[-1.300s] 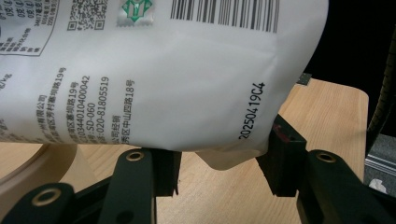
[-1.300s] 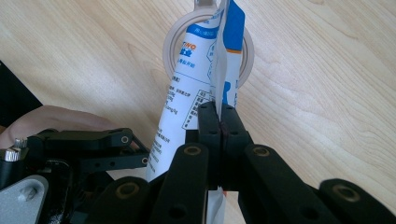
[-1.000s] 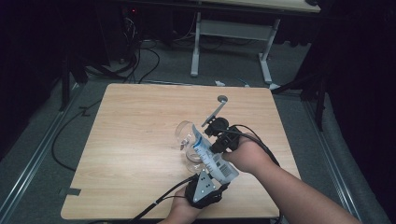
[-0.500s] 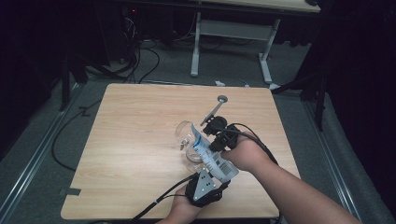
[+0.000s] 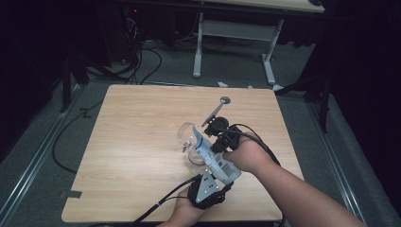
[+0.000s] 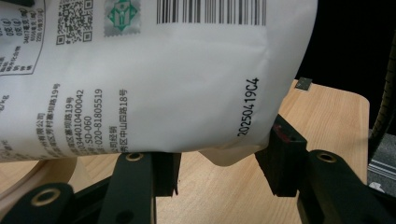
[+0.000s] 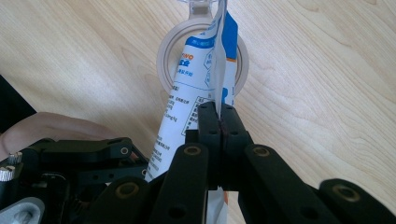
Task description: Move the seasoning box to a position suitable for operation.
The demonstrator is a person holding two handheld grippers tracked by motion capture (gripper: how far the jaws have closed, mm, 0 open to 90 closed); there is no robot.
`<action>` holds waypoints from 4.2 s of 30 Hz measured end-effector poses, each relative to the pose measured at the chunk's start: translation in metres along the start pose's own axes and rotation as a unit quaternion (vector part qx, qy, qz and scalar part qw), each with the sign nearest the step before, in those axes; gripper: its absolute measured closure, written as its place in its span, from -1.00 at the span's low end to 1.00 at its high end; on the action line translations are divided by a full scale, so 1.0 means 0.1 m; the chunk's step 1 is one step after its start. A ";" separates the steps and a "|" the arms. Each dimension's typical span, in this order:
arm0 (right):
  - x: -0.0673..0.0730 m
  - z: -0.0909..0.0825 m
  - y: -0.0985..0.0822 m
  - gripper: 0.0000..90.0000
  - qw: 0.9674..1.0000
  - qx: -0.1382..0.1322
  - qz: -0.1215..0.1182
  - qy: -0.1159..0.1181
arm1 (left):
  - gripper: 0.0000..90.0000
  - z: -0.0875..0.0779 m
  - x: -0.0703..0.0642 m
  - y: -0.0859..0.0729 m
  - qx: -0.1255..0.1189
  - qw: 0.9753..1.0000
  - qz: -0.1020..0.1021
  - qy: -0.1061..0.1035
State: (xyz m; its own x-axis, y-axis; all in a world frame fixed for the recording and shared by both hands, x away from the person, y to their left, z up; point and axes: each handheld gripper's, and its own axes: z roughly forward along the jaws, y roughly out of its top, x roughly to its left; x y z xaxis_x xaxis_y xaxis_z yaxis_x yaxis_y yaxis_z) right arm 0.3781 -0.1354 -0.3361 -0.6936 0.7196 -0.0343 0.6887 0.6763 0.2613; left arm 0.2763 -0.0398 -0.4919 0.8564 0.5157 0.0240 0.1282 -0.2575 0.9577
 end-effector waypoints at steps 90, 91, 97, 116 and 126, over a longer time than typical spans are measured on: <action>-0.01 -0.07 0.09 1.00 1.000 -0.009 -0.008 -0.003 | 0.21 0.02 0.02 0.11 -0.015 1.000 0.001 0.002; -0.01 -0.07 0.09 1.00 1.000 -0.009 -0.008 -0.003 | 0.21 0.02 0.02 0.12 -0.015 1.000 0.001 0.002; -0.01 -0.07 0.10 1.00 1.000 -0.009 -0.009 -0.003 | 0.22 0.02 0.02 0.12 -0.016 1.000 0.001 0.002; 0.00 -0.07 0.11 1.00 1.000 -0.011 -0.011 -0.003 | 0.22 0.02 0.02 0.12 -0.020 1.000 0.001 0.004; 0.00 -0.07 0.11 1.00 1.000 -0.013 -0.013 -0.003 | 0.22 0.02 0.02 0.13 -0.021 1.000 0.003 0.004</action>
State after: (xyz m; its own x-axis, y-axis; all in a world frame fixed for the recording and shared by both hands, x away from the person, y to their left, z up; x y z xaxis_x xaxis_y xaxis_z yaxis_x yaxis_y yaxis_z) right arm 0.3839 -0.1294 -0.3264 -0.7105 0.7021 -0.0466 0.6643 0.6911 0.2847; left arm 0.2804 -0.0435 -0.4798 0.8533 0.5205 0.0314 0.1026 -0.2267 0.9685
